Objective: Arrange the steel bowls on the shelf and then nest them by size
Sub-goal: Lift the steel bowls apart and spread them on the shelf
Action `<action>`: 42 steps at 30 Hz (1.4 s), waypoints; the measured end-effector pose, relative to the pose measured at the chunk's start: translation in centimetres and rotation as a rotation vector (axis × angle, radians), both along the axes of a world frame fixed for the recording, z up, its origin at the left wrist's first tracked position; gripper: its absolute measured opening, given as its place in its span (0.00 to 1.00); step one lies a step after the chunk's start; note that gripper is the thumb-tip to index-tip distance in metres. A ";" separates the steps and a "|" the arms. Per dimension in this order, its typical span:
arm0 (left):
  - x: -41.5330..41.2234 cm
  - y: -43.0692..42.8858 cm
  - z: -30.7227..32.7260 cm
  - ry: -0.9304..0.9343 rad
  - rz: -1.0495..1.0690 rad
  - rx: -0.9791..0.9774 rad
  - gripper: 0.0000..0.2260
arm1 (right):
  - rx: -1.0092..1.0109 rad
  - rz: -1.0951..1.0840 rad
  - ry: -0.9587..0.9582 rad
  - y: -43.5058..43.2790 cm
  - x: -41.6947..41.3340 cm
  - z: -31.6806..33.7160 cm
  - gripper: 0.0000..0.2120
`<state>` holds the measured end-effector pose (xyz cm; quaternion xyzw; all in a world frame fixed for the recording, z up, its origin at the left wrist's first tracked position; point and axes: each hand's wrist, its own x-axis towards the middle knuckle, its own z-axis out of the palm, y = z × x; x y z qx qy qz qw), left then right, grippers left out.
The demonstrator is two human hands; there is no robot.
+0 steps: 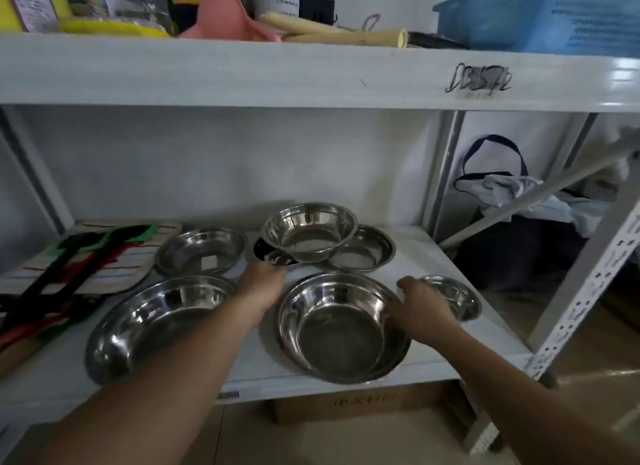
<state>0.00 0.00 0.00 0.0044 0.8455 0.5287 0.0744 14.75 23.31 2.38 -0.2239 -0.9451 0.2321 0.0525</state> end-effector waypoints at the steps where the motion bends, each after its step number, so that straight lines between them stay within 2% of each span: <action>1: -0.8 0.3 0.1 -0.048 0.063 0.085 0.15 | 0.025 0.003 -0.075 0.5 -0.1 0.0 0.19; 2: -1.0 0.4 0.7 -0.126 0.106 0.162 0.17 | 0.004 -0.005 -0.128 0.6 0.1 0.3 0.18; 5: -1.9 0.6 1.5 -0.302 0.100 0.327 0.18 | -0.244 -0.011 -0.254 0.8 0.8 0.1 0.12; 9: -1.5 0.5 1.9 -0.414 0.167 0.543 0.16 | -0.341 0.017 -0.300 0.7 2.4 -1.0 0.11; 11: -1.8 0.8 2.2 -0.401 0.198 0.623 0.15 | -0.452 0.023 -0.273 0.9 3.1 -1.1 0.12; 15: -2.1 0.9 4.1 -0.332 0.204 0.575 0.16 | -0.608 0.045 -0.206 1.5 3.6 -0.1 0.08; 23: 4.5 -6.7 13.2 -0.140 0.181 0.478 0.01 | -0.755 0.044 -0.094 0.1 6.5 1.8 0.08; 26: 10.1 -9.1 14.7 -0.128 0.109 0.365 0.07 | -0.857 -0.018 -0.005 -1.4 8.0 3.4 0.07; 31: 16.0 -11.5 13.1 -0.170 0.005 0.222 0.09 | -0.960 -0.081 0.095 -4.3 10.2 5.4 0.07; 35: 18.3 -12.9 11.9 -0.173 0.006 0.171 0.05 | -0.948 -0.060 0.118 -6.4 11.9 6.5 0.09; 38: 19.4 -13.8 11.0 -0.148 0.000 0.118 0.08 | -0.973 -0.067 0.113 -7.7 12.6 7.0 0.10; 42: 19.8 -15.4 9.9 -0.218 -0.007 0.193 0.10 | -0.997 -0.076 0.097 -9.3 12.4 7.4 0.11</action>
